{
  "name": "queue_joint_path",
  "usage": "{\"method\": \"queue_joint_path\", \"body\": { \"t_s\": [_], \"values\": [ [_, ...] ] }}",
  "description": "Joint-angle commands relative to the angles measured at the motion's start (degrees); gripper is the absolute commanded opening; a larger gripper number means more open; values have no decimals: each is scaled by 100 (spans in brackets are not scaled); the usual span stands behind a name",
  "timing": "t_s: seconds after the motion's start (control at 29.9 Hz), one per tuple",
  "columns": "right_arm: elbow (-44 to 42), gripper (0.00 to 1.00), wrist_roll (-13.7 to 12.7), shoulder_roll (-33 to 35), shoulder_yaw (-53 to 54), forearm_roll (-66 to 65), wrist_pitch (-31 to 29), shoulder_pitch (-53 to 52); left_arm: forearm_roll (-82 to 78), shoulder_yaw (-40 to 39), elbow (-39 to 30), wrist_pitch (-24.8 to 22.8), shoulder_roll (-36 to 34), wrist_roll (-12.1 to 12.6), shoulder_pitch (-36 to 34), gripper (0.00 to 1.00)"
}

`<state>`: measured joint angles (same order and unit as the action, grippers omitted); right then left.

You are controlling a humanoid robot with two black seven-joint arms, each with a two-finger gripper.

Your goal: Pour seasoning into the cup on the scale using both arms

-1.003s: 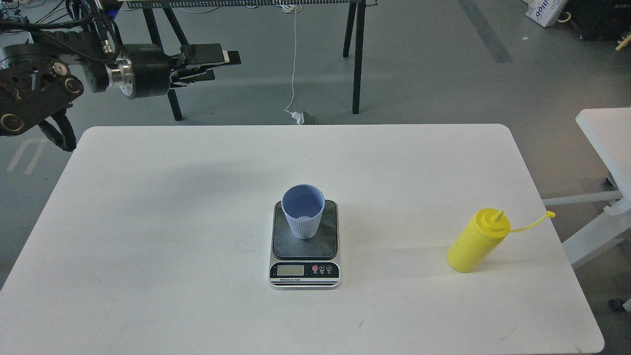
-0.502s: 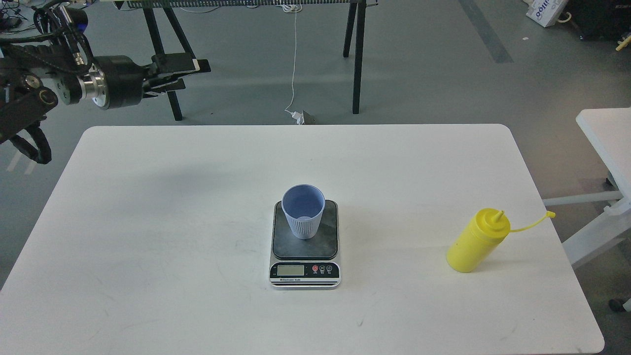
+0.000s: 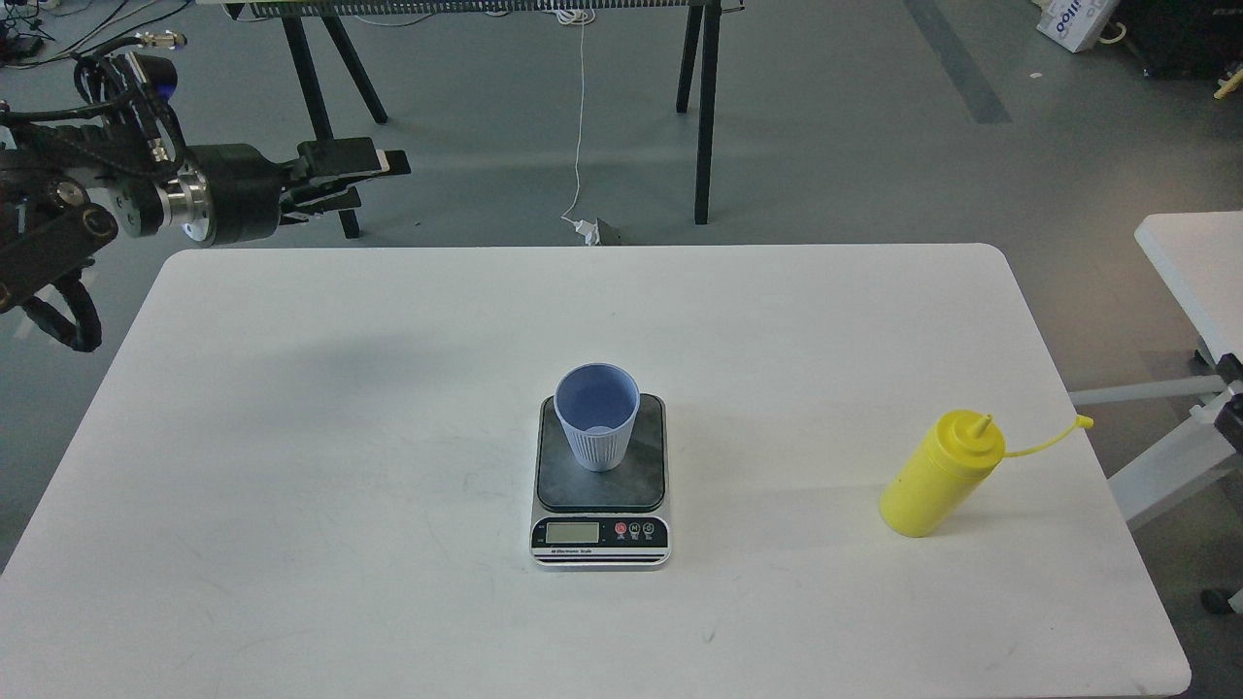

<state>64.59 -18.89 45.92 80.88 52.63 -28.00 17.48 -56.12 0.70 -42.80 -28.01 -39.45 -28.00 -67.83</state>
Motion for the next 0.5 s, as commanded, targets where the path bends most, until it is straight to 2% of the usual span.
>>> {"method": "queue_joint_path", "body": {
  "t_s": [0.0, 0.23, 0.47],
  "values": [
    [27, 100, 8, -101, -475, 10, 0, 431, -4, 1, 0, 1, -1, 0, 68, 97],
    [360, 100, 61, -628, -1487, -130, 0, 352, -4, -8, 0, 1, 26, 0, 77, 97],
    [528, 100, 105, -1112, -1567, -983, 0, 185, 5, -8, 0, 1, 8, 0, 77, 97]
  ]
}}
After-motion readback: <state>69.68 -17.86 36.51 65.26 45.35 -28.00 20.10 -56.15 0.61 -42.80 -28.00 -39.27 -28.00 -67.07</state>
